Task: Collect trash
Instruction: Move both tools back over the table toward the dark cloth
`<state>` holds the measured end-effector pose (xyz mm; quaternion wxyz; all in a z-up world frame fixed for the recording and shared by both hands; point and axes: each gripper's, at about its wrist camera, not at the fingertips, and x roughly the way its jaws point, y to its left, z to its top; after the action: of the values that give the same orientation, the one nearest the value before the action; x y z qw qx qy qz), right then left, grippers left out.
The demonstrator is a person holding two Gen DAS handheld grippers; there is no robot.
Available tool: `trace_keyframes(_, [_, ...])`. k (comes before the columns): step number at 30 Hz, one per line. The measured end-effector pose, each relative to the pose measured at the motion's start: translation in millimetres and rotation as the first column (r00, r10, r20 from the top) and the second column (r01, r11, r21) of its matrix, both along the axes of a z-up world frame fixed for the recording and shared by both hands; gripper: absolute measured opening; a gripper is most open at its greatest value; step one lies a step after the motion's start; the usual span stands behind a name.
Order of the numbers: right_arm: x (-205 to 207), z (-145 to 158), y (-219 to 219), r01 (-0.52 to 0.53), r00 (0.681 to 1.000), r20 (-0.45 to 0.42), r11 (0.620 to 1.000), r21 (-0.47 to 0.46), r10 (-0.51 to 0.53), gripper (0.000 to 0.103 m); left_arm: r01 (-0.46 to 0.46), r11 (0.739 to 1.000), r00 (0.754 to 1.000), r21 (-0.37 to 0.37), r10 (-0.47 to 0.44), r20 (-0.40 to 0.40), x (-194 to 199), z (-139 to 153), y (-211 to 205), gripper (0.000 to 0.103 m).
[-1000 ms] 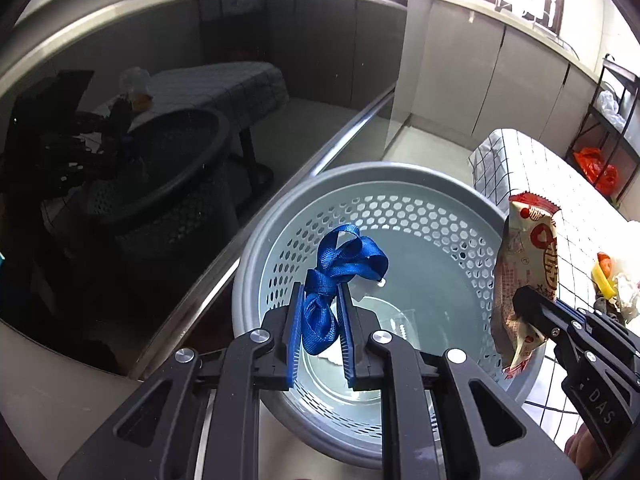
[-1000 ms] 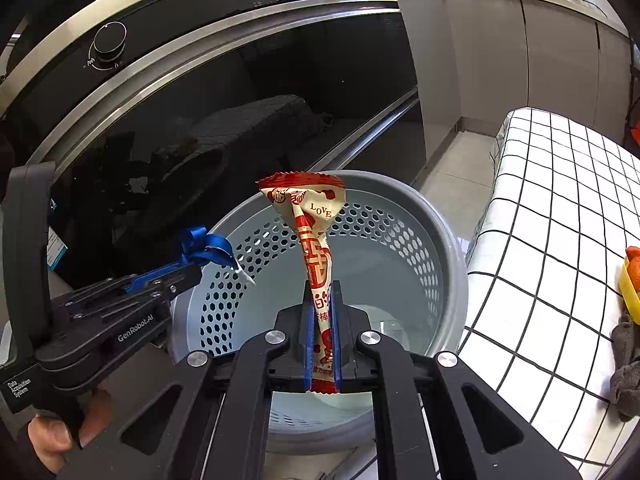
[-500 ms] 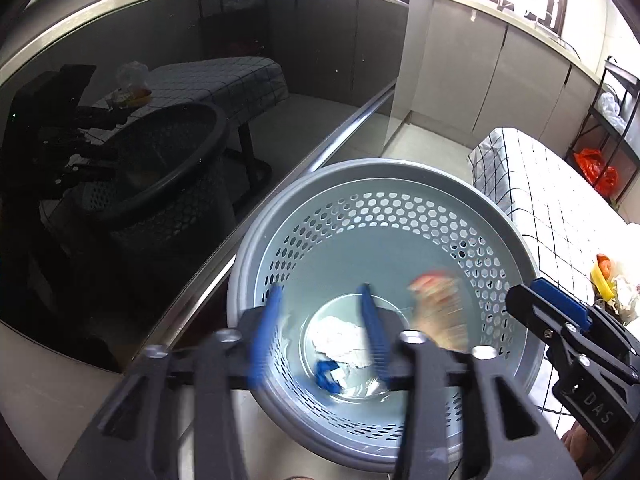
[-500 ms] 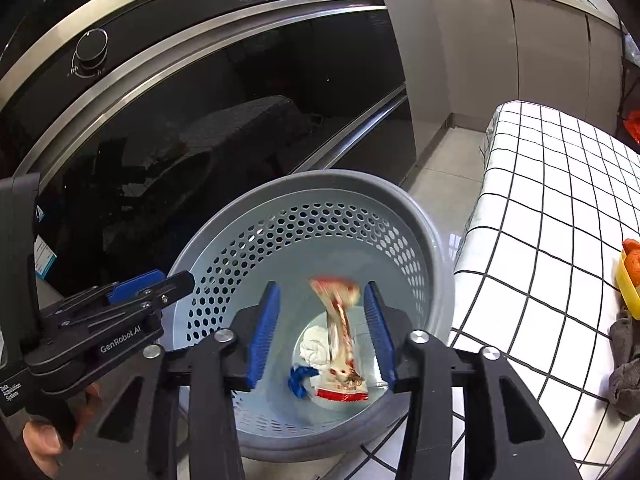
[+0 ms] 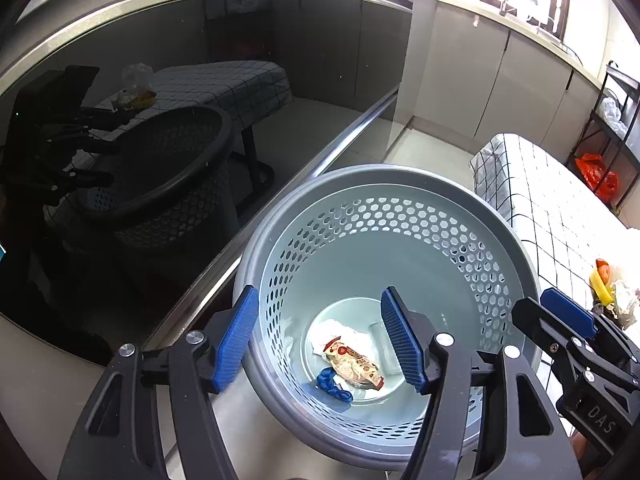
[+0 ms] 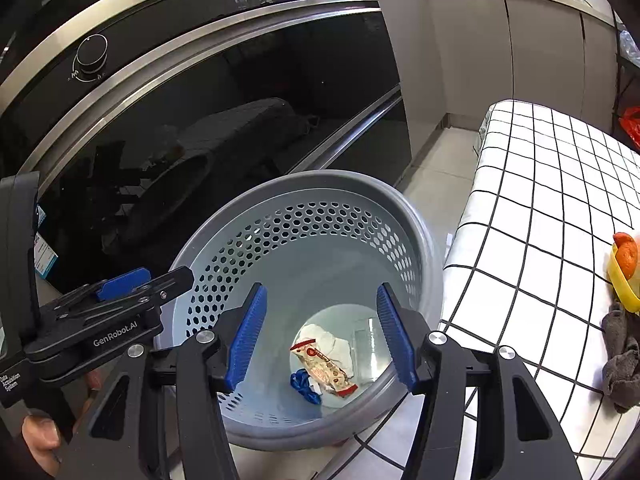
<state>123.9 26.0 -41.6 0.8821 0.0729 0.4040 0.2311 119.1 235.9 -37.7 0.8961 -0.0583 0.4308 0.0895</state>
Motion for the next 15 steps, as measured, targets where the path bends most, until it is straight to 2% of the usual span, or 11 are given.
trace_keyframes(6, [-5, 2, -4, 0.005, 1.000, 0.001, 1.000, -0.006, -0.005, 0.060, -0.003, 1.000, 1.000, 0.003, 0.003, 0.008, -3, 2, -1, 0.066])
trace_keyframes(15, [-27, 7, -17, 0.028, 0.999, 0.016, 0.999, -0.031, -0.027, 0.060, 0.007, 1.000, 0.999, -0.002, -0.006, 0.039, -15, 9, -5, 0.071])
